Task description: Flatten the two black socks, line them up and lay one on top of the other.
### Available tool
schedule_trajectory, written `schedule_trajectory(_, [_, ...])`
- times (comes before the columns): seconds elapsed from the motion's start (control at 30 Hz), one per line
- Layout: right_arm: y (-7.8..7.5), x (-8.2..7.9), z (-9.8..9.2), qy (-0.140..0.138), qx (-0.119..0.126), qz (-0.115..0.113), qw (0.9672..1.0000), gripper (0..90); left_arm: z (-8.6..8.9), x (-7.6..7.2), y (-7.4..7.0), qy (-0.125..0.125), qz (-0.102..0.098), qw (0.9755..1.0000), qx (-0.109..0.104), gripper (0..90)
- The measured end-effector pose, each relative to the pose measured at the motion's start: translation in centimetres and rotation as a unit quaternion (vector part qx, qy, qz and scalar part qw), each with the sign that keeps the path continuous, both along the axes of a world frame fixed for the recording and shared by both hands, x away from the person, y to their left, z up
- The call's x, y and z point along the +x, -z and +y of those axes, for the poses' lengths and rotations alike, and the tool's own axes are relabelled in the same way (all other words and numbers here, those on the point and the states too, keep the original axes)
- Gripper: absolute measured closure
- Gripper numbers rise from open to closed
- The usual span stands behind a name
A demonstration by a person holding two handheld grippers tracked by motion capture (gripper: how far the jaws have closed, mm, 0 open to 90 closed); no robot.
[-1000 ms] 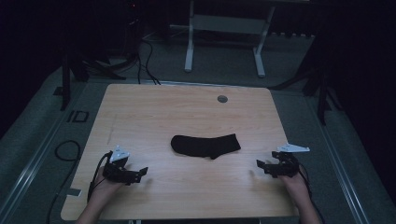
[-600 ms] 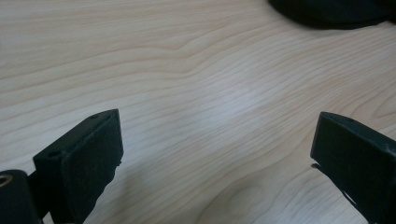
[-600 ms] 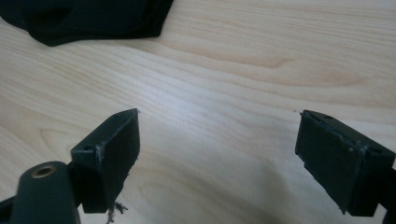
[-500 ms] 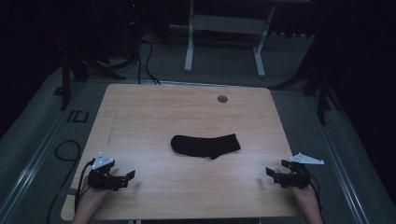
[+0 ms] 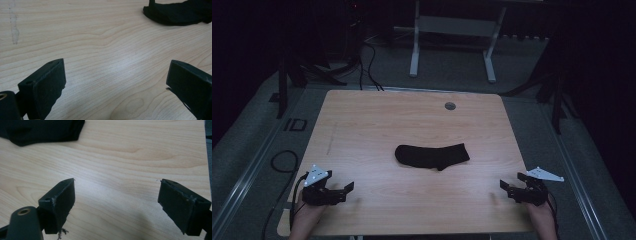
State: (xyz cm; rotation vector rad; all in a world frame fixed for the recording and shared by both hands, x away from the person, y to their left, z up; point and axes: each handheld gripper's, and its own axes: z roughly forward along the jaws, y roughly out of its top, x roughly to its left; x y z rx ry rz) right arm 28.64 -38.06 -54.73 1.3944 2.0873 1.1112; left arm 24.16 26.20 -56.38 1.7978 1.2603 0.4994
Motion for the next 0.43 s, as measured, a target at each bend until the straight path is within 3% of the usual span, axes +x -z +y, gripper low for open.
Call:
schedule_trajectory(0.2, [-0.10, -0.06, 0.11, 0.001, 0.001, 0.002, 1.0000, 14.2, 0.19, -0.16, -0.01, -0.008, -0.005, 0.9999, -0.012, 2.8])
schedule_trajectory(0.43, [-0.06, -0.06, 0.21, 0.002, 0.000, 0.003, 1.0000, 14.2, 0.06, -0.26, 0.03, -0.005, -0.006, 0.9999, -0.009, 2.8])
